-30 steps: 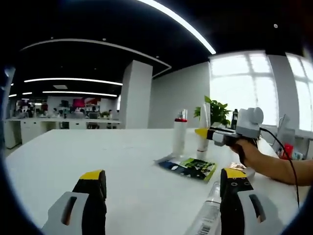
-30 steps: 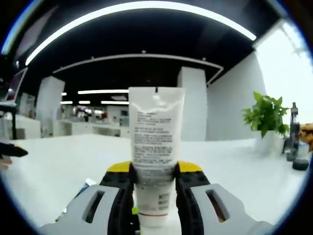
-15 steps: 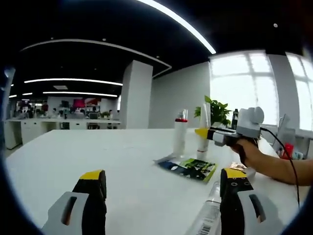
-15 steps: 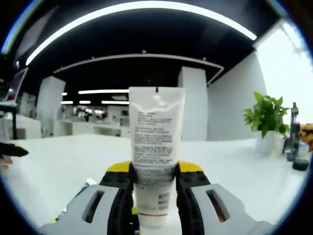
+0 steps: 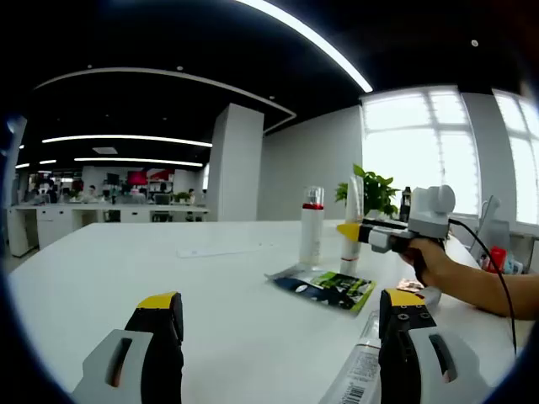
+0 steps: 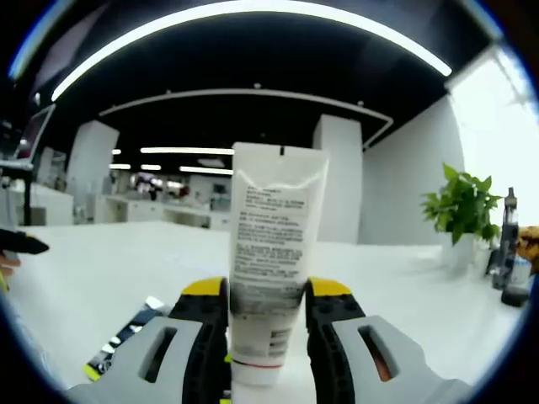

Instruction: Arrange the skincare products in the storage area until every visible bottle or jar stands upright without overlapping.

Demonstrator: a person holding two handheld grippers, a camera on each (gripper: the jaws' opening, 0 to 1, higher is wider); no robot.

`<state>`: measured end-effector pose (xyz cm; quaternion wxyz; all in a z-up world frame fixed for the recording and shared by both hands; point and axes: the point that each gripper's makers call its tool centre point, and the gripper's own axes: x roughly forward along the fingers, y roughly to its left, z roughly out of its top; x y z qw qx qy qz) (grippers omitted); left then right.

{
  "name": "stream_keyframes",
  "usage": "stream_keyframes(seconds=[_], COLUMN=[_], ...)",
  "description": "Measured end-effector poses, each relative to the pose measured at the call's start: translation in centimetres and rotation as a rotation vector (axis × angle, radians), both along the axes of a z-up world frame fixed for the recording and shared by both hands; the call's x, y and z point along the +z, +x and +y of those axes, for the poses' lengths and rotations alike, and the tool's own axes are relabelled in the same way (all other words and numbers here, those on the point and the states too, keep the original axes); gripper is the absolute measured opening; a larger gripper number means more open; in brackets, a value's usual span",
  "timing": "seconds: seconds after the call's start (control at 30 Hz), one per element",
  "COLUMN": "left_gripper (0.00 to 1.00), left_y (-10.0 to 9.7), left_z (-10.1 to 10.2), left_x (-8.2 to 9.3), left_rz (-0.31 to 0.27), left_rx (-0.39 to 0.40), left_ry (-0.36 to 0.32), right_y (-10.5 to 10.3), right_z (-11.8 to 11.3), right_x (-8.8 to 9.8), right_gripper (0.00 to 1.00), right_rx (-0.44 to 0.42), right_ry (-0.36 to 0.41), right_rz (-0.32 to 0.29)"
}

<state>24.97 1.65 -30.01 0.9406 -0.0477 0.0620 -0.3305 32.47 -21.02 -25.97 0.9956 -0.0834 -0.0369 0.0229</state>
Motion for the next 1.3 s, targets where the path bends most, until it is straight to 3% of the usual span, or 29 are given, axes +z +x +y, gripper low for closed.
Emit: stream_keyframes(seconds=[0.1, 0.17, 0.43, 0.77, 1.07, 1.3], left_gripper=[1.00, 1.00, 1.00, 0.99, 1.00, 1.00], left_y=[0.0, 0.0, 0.4, 0.4, 0.5, 0.5], left_z=[0.0, 0.0, 0.2, 0.2, 0.1, 0.4], left_x=[0.0, -0.1, 0.0, -0.2, -0.2, -0.6], left_rz=[0.000, 0.001, 0.003, 0.008, 0.012, 0.018], left_rx=[0.001, 0.001, 0.001, 0.000, -0.003, 0.005], left_ry=[0.002, 0.000, 0.002, 0.005, -0.003, 0.004], right_y=[0.2, 0.3, 0.4, -0.2, -1.7, -3.6], right_z=[0.0, 0.0, -1.3, -3.1, -4.1, -3.0], right_x=[-0.6, -0.9, -1.9, -2.0, -0.6, -2.2], right_gripper=[0.46, 0.58, 0.99, 1.00, 0.99, 1.00], right_rx=[0.004, 0.007, -0.005, -0.055, -0.111, -0.090], right_ry=[0.001, 0.021, 0.197, 0.311, 0.335, 0.163], right_rz=[0.024, 0.038, 0.086, 0.103, 0.109, 0.252])
